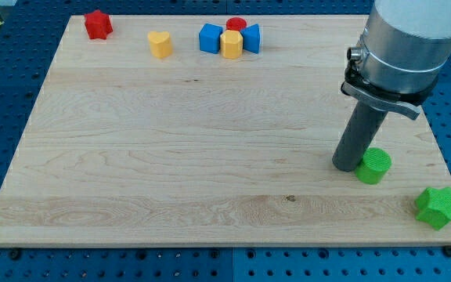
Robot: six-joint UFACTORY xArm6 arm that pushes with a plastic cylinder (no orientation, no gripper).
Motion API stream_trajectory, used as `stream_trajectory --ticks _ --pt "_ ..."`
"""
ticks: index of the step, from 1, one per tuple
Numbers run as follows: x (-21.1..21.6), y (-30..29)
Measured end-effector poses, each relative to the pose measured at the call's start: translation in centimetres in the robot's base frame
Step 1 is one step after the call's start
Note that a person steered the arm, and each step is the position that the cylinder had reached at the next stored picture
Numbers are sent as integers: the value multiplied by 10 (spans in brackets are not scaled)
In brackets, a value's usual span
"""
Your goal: Place the green circle diagonally to green star
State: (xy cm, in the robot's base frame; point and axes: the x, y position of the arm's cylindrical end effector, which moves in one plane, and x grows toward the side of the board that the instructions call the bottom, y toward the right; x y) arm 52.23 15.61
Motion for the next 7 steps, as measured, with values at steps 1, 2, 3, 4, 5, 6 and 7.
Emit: stream_trajectory --ticks 1,2,3,4,5,6,7 --pt "0 0" --pt "0 0" --pt "0 0" --pt "-18 -7" --pt "-81 -2" --pt "-167 23" --pt "-251 20"
